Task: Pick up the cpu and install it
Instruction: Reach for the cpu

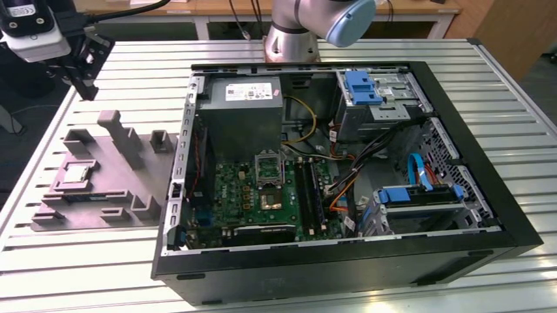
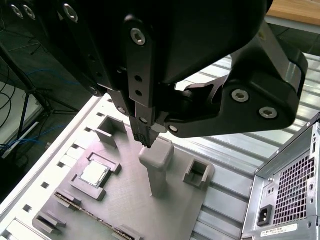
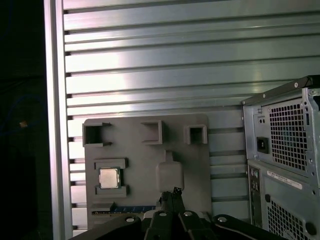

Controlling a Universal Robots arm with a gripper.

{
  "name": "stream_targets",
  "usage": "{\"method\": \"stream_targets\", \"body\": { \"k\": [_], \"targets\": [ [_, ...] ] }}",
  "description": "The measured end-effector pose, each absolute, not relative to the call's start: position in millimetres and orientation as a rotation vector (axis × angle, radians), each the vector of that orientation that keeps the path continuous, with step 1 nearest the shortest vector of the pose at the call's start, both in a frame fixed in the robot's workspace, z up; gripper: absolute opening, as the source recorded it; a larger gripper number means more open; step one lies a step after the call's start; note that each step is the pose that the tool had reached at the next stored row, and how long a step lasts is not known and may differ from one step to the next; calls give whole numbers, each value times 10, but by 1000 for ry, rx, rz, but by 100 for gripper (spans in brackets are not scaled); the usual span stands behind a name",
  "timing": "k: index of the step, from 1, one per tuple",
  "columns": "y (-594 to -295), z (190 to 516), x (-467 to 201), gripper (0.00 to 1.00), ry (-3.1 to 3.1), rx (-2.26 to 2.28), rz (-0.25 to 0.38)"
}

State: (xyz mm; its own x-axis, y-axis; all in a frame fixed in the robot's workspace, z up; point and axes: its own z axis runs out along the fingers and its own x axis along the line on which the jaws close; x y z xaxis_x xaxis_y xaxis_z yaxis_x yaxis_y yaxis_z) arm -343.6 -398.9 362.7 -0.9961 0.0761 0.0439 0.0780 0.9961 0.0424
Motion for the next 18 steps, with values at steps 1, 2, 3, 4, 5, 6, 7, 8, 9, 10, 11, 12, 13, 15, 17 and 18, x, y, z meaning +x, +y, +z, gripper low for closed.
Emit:
{"method": "stream_targets", "body": {
  "k": [1, 2, 3, 4, 5, 6, 7, 8, 9, 10, 11, 12, 13, 15, 17, 18],
  "targets": [
    [-3990, 3626, -3438, 11, -3096, -120, -68],
    [-3989, 3625, -3441, 11, -3096, -120, -68],
    [-3990, 3624, -3443, 11, -3096, -120, -68],
    [-3990, 3624, -3445, 11, -3096, -120, -68],
    [-3990, 3623, -3448, 11, -3096, -120, -68],
    [-3990, 3623, -3452, 11, -3096, -120, -68],
    [-3989, 3622, -3457, 11, -3096, -120, -68],
    [-3989, 3621, -3461, 11, -3096, -120, -68],
    [-3990, 3621, -3465, 11, -3096, -120, -68],
    [-3990, 3620, -3470, 11, -3096, -120, -68],
    [-3989, 3620, -3475, 11, -3096, -120, -68],
    [-3989, 3619, -3482, 11, -3096, -120, -68],
    [-3989, 3618, -3488, 11, -3096, -120, -68],
    [-3989, 3617, -3500, 11, -3096, -120, -68],
    [-3990, 3616, -3507, 11, -3096, -120, -68],
    [-3989, 3616, -3512, 11, -3096, -120, -68]
  ]
}}
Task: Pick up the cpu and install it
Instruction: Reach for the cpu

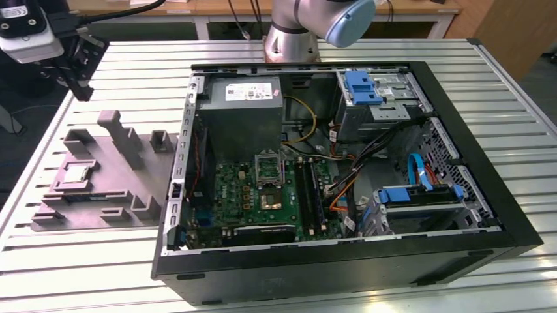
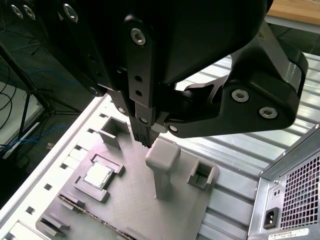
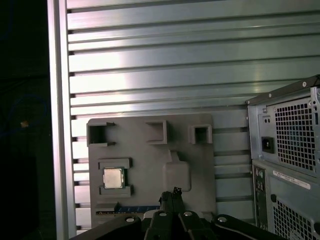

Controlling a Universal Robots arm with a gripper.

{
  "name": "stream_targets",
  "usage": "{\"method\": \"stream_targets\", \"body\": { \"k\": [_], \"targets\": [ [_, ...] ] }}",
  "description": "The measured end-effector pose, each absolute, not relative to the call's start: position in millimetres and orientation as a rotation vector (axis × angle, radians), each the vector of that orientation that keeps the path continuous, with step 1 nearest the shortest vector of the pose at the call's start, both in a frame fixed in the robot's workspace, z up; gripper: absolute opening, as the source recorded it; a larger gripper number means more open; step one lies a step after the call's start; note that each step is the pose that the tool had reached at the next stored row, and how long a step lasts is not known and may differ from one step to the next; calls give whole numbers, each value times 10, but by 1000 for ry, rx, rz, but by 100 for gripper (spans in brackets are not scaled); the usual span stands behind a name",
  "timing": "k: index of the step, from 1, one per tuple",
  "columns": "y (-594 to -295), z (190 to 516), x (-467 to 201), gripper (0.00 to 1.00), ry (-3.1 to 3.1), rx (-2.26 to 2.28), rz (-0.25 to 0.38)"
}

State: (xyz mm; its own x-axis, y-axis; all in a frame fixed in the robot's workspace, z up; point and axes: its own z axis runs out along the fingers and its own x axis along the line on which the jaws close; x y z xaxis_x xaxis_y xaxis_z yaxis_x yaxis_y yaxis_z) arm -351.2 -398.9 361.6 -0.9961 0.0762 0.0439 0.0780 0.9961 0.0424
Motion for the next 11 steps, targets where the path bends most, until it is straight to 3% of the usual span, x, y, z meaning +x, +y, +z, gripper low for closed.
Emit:
{"method": "stream_targets", "body": {
  "k": [11],
  "targets": [
    [-3989, 3614, -3546, 11, -3096, -120, -68]
  ]
}}
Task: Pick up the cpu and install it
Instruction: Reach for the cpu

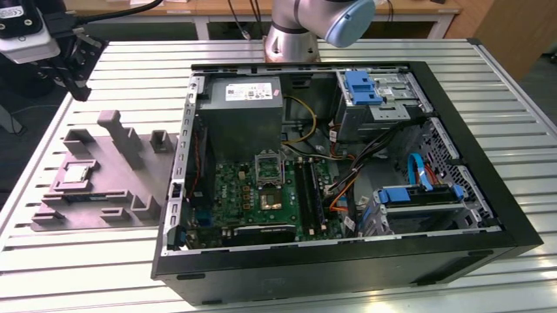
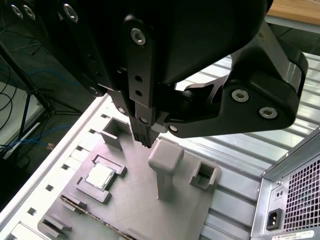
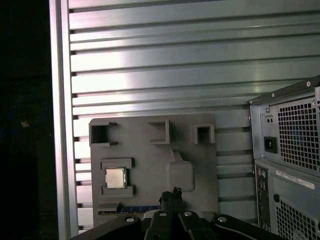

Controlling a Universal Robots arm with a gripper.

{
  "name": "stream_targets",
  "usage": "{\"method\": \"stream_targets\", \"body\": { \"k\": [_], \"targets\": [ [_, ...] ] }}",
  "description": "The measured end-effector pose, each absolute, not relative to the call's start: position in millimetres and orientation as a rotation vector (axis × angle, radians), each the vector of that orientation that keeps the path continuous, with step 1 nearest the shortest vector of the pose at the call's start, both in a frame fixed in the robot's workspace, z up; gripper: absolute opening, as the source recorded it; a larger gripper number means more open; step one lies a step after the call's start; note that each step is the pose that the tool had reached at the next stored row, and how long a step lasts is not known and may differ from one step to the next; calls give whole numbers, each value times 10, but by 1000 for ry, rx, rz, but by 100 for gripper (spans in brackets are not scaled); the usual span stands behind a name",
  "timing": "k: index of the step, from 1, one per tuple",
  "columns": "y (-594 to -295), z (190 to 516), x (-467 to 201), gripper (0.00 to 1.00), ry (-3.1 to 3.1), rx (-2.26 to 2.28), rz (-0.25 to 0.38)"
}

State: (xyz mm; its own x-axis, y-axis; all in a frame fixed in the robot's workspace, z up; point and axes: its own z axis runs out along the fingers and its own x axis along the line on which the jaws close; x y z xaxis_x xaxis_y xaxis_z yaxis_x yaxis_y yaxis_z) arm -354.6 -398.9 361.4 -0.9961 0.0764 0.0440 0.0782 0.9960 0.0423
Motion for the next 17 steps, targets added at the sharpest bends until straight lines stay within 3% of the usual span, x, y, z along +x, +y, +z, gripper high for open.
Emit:
{"method": "stream_targets", "body": {
  "k": [17],
  "targets": [
    [-3989, 3614, -3606, 11, -3096, -120, -68]
  ]
}}
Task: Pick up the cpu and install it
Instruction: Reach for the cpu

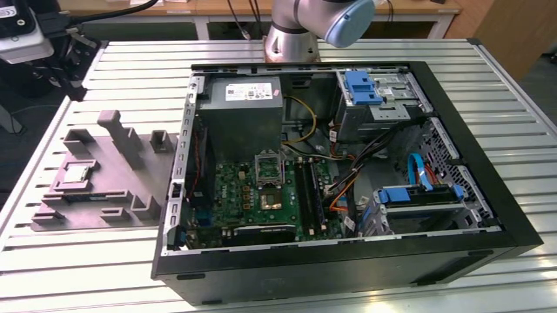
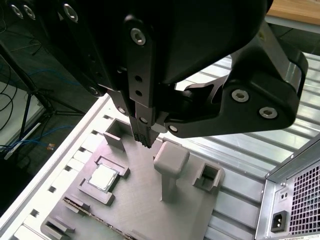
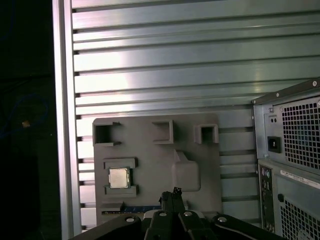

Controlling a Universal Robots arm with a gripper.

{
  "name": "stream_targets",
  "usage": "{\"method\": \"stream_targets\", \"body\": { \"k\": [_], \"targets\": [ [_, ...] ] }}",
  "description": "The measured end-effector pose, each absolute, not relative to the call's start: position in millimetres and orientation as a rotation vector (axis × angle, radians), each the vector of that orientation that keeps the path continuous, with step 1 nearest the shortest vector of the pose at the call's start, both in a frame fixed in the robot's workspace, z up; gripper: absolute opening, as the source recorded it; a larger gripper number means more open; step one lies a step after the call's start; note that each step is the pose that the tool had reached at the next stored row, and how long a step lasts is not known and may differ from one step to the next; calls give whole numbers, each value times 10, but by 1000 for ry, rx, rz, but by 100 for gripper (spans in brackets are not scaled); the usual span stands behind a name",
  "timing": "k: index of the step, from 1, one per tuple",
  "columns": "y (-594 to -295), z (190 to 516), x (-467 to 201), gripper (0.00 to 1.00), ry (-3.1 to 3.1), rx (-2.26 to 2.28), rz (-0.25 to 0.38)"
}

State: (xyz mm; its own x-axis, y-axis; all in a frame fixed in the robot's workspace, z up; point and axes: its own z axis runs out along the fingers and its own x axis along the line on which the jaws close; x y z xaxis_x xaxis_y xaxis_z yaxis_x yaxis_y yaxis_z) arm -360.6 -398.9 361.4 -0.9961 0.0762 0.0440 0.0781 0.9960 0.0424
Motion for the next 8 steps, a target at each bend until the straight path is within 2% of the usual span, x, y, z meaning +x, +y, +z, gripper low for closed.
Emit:
{"method": "stream_targets", "body": {
  "k": [8],
  "targets": [
    [-3989, 3612, -3626, 11, -3096, -120, -68]
  ]
}}
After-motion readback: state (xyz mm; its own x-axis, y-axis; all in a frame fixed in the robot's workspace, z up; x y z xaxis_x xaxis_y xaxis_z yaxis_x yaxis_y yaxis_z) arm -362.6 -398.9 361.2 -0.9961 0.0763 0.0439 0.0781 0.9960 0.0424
